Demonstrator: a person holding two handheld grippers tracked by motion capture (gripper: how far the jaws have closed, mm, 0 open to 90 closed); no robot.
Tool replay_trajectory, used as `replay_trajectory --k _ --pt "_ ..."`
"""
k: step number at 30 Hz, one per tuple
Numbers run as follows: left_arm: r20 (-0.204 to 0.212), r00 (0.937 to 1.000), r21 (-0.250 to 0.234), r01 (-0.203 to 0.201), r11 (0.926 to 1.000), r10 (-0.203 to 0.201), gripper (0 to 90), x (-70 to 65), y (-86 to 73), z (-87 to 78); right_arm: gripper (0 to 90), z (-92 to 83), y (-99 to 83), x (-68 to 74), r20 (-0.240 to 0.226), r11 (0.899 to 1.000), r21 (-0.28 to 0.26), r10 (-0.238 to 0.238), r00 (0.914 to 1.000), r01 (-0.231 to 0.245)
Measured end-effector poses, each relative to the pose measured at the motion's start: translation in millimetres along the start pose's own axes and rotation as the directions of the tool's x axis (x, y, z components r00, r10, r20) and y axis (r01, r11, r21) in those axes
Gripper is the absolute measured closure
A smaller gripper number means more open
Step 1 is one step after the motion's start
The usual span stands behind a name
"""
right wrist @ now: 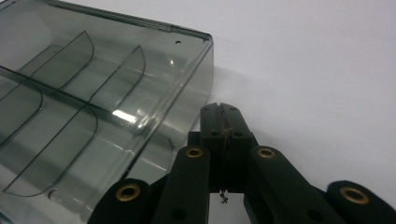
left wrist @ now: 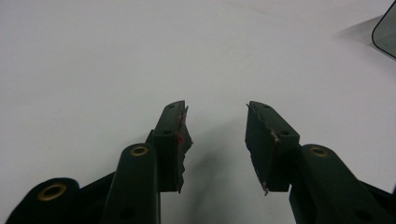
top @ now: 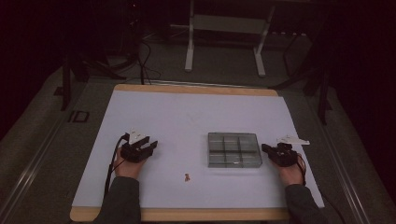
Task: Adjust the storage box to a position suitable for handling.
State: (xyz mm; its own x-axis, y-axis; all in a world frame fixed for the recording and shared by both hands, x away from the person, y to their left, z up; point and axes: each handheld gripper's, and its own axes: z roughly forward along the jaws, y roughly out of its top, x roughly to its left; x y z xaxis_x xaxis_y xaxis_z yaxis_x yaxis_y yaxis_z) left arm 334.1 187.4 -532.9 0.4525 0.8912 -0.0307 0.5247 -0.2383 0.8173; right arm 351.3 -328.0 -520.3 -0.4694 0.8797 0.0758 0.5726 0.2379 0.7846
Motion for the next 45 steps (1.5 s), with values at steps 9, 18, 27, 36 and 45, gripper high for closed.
replay_trajectory --k 9,18,27,36,45 --pt "0.003 1.0000 0.005 -0.003 1.0000 0.003 58.6 -0.3 0.0 0.7 89.6 3.5 2.4 3.1 -0.016 1.000 0.003 -0.004 0.9999 0.004" --pt "0.002 1.0000 0.005 -0.001 1.0000 0.001 58.5 -0.3 0.0 0.7 89.9 6.5 2.2 7.3 -0.036 1.000 0.023 -0.015 0.9992 0.016" --pt "0.003 1.0000 0.009 -0.003 1.0000 0.003 58.5 -0.8 -0.1 1.3 90.0 8.4 1.5 6.5 -0.043 1.000 0.029 -0.004 0.9991 0.005" --pt "0.004 1.0000 0.011 -0.003 0.9999 0.003 58.6 -1.1 -0.2 2.1 90.0 9.7 1.0 7.9 -0.041 0.999 0.034 -0.004 0.9992 0.005" --pt "0.004 1.0000 0.010 -0.004 0.9999 0.004 58.6 -1.1 -0.1 1.9 90.0 10.8 1.4 12.3 -0.049 0.999 0.043 -0.014 0.9987 0.016"
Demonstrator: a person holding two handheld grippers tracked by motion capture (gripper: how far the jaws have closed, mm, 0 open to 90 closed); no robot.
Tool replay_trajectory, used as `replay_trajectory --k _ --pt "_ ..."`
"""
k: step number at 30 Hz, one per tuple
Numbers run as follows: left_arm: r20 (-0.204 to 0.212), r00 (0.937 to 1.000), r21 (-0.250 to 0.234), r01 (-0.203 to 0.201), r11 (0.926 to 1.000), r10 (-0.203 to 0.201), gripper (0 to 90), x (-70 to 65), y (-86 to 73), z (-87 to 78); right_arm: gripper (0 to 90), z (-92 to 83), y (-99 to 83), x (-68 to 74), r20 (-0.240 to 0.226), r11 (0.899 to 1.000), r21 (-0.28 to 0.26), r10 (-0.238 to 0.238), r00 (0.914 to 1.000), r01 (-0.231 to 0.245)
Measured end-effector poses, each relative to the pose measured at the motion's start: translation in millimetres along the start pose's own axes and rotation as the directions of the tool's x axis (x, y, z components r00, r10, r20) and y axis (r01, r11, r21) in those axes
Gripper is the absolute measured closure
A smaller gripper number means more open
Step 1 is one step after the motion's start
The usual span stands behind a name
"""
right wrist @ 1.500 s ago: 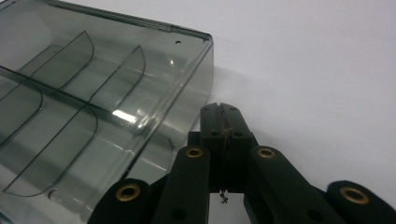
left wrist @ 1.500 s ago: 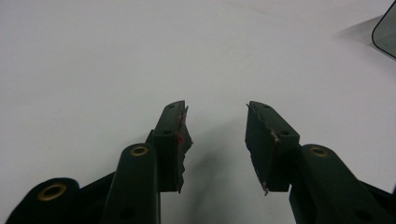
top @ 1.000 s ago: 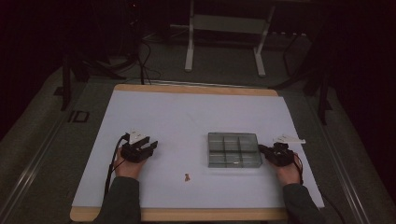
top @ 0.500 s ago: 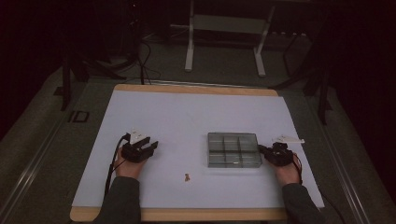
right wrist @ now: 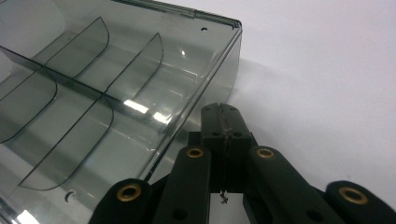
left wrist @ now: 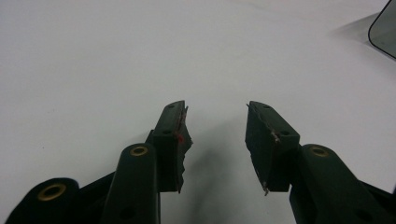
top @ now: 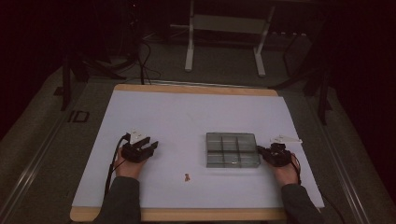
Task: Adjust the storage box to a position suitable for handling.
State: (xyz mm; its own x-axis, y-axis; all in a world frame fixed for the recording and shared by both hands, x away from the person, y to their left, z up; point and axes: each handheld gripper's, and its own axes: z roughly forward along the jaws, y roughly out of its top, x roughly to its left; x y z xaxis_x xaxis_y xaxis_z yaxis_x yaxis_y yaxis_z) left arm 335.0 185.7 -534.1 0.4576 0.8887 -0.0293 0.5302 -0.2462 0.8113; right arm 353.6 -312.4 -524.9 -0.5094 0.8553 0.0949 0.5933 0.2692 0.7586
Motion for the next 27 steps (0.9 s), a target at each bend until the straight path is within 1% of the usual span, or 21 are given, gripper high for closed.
replay_trajectory --k 6,16,27 --pt "0.001 1.0000 0.002 -0.003 1.0000 0.003 58.7 -0.2 0.1 0.2 90.0 0.6 0.5 2.2 -0.005 1.000 0.002 -0.004 1.0000 0.004" --pt "0.003 0.9999 0.008 -0.013 0.9999 0.013 58.8 -1.1 0.3 0.7 90.0 4.8 3.1 13.8 -0.029 1.000 0.007 -0.030 0.9991 0.030" --pt "0.007 0.9999 0.009 -0.015 0.9998 0.015 59.3 -1.8 0.4 1.3 90.0 8.7 6.0 21.7 -0.040 0.999 0.013 -0.049 0.9980 0.050"
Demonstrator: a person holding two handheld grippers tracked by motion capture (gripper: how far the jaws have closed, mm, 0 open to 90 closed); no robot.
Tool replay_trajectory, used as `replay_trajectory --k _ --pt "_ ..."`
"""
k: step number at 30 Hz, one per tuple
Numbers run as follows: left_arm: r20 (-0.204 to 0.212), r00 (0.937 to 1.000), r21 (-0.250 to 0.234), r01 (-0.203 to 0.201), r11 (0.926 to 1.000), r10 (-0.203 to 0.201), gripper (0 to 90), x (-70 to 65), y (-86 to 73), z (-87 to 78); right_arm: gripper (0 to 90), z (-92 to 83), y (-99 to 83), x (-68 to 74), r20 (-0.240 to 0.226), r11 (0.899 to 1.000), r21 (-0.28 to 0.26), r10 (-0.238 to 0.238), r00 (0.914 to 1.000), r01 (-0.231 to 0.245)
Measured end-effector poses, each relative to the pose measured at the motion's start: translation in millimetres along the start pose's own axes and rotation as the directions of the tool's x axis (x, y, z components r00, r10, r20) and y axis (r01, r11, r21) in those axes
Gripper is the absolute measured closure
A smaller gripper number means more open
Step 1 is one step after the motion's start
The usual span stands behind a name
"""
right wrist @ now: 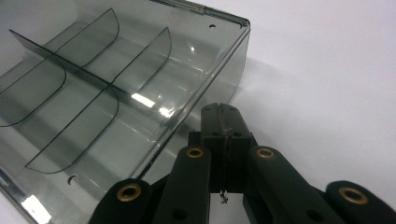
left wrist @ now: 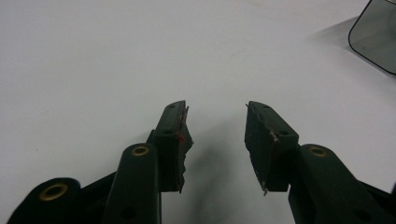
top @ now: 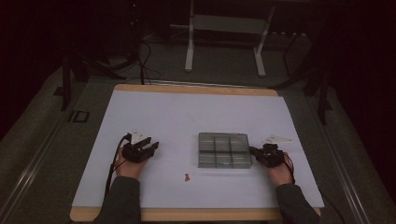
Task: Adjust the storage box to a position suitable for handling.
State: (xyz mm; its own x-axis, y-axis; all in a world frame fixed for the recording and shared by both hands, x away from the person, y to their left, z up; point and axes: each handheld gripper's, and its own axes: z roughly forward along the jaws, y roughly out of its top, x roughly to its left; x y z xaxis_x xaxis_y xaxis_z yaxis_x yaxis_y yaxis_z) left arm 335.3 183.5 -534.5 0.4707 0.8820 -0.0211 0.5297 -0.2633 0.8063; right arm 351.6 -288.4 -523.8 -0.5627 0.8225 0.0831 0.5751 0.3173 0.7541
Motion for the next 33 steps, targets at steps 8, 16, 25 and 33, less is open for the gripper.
replay_trajectory --k 8,16,25,33 --pt "0.004 1.0000 0.001 -0.002 1.0000 0.002 59.4 -0.4 0.1 0.4 90.0 5.7 3.7 8.8 -0.016 1.000 0.002 -0.015 0.9998 0.015" --pt "0.006 1.0000 0.002 -0.003 1.0000 0.003 59.5 -0.6 0.1 0.8 90.0 12.1 8.0 16.8 -0.033 0.999 0.002 -0.032 0.9989 0.032" --pt "0.007 0.9999 0.006 -0.008 1.0000 0.008 59.5 -1.4 0.2 1.8 90.0 18.0 11.6 24.8 -0.050 0.999 0.002 -0.046 0.9977 0.046" --pt "0.008 0.9999 0.010 -0.013 0.9999 0.013 59.6 -2.2 0.4 3.0 90.0 22.5 14.0 30.1 -0.066 0.999 -0.001 -0.050 0.9966 0.050"
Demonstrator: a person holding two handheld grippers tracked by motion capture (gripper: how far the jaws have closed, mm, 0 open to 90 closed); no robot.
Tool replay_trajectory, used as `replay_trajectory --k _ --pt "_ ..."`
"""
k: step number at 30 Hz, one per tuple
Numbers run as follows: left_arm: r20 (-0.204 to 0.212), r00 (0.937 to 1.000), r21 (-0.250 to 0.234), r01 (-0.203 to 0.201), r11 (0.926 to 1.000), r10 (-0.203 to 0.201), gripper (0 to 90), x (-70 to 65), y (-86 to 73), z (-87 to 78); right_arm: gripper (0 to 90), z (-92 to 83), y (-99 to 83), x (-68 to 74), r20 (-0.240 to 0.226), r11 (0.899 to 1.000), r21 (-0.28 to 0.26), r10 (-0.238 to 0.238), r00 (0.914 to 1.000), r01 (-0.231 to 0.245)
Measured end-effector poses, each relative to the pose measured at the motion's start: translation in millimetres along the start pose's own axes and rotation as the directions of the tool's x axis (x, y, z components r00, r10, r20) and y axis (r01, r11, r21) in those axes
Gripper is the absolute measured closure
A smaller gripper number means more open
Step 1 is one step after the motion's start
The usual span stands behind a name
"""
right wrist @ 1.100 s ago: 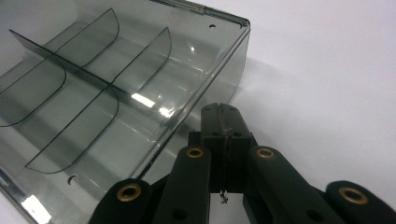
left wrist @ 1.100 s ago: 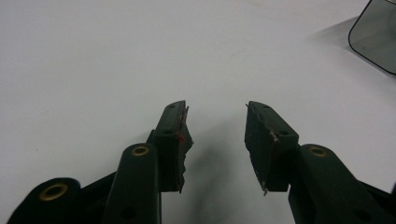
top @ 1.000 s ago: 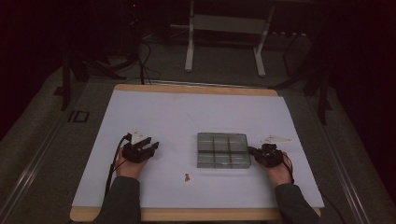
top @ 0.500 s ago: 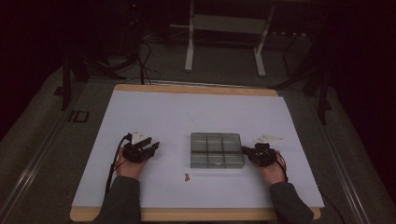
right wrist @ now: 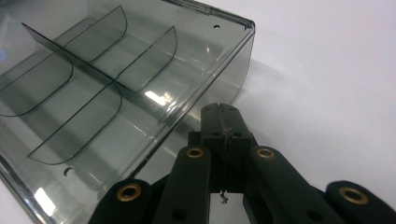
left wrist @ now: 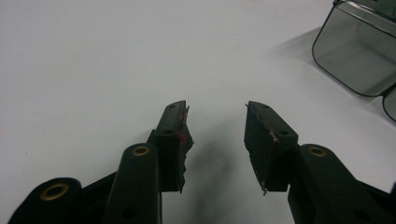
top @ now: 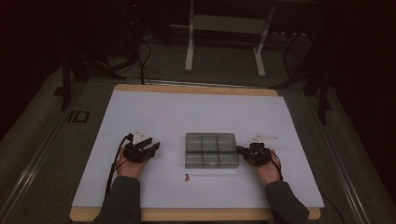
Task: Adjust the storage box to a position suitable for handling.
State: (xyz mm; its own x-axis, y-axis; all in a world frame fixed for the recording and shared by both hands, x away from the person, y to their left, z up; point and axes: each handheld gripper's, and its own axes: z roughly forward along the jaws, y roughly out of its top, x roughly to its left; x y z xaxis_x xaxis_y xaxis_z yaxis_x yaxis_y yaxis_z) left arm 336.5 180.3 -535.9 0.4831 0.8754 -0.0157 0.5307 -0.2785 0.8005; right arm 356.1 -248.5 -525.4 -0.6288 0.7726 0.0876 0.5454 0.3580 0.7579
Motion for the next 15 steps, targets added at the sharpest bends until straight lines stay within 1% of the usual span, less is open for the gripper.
replay_trajectory --k 5,10,13,15 --pt "0.001 1.0000 0.001 0.000 1.0000 0.000 59.6 0.0 0.0 0.0 90.0 3.9 2.2 4.6 -0.011 1.000 -0.001 -0.008 0.9999 0.008" --pt "0.001 1.0000 -0.005 0.005 1.0000 -0.005 59.6 0.0 0.1 -0.6 88.4 2.5 2.8 4.0 -0.013 1.000 -0.006 -0.009 0.9999 0.009" --pt "0.002 1.0000 -0.006 0.003 1.0000 -0.003 59.6 0.4 0.3 -1.1 87.4 0.7 3.8 3.9 -0.002 1.000 -0.008 -0.022 0.9997 0.022" --pt "0.001 1.0000 -0.006 0.003 1.0000 -0.003 59.6 0.4 0.2 -1.0 86.8 -1.1 4.4 3.8 0.021 0.999 -0.006 -0.037 0.9991 0.037"
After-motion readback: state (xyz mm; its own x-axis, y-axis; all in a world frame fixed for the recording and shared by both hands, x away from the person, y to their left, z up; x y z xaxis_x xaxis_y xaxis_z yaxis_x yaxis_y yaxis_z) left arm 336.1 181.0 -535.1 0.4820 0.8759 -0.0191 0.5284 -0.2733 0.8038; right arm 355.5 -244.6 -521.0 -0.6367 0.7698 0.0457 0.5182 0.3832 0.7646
